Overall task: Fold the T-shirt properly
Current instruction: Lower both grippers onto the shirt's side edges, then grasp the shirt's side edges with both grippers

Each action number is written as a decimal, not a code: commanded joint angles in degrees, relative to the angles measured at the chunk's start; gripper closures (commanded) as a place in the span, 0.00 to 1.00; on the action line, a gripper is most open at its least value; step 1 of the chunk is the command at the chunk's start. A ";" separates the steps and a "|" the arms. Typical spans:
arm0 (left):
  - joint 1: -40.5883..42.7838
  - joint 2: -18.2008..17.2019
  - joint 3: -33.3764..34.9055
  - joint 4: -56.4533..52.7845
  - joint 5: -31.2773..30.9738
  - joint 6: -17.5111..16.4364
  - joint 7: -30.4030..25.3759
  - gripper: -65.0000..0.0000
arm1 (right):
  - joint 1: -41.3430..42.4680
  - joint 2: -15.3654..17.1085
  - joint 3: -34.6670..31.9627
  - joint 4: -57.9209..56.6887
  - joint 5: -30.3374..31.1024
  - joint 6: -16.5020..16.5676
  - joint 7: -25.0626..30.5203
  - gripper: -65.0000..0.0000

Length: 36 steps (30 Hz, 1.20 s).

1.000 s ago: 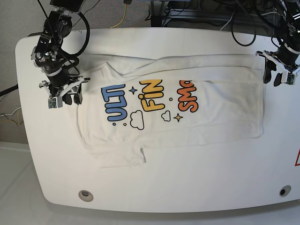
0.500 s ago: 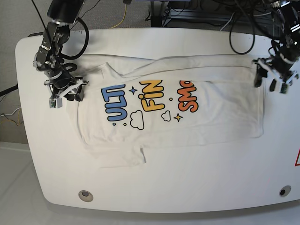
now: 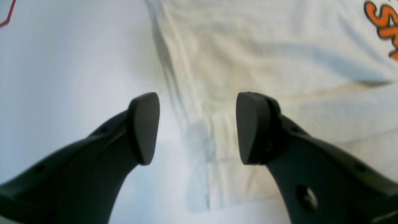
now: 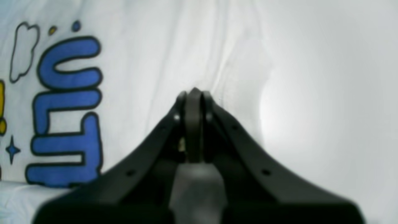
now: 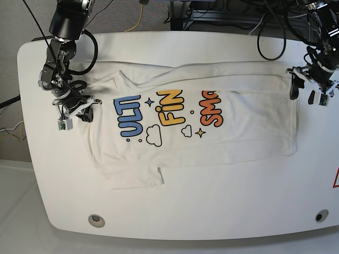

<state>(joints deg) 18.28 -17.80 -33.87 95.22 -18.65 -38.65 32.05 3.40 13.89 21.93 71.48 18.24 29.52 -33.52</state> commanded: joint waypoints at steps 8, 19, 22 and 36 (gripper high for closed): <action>-1.38 -1.26 -0.27 3.18 -2.76 -1.20 -0.05 0.45 | 1.11 5.67 1.20 6.48 -1.89 -0.31 -6.77 0.69; -2.30 -1.16 4.16 2.28 -2.04 -1.35 -1.61 0.45 | -0.79 2.04 1.36 21.83 -0.19 0.35 -10.20 0.41; -2.32 -1.08 5.06 2.16 -1.79 -1.35 -1.46 0.45 | -0.24 0.58 1.27 22.09 -0.36 0.38 -10.23 0.40; -2.85 -0.68 7.25 1.36 -2.70 -1.35 -0.86 0.44 | 10.27 3.09 4.64 -1.56 -1.87 0.58 -4.74 0.34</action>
<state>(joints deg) 15.42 -17.58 -26.70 95.31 -20.32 -39.92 32.97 11.81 15.09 25.67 68.10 14.83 29.91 -40.56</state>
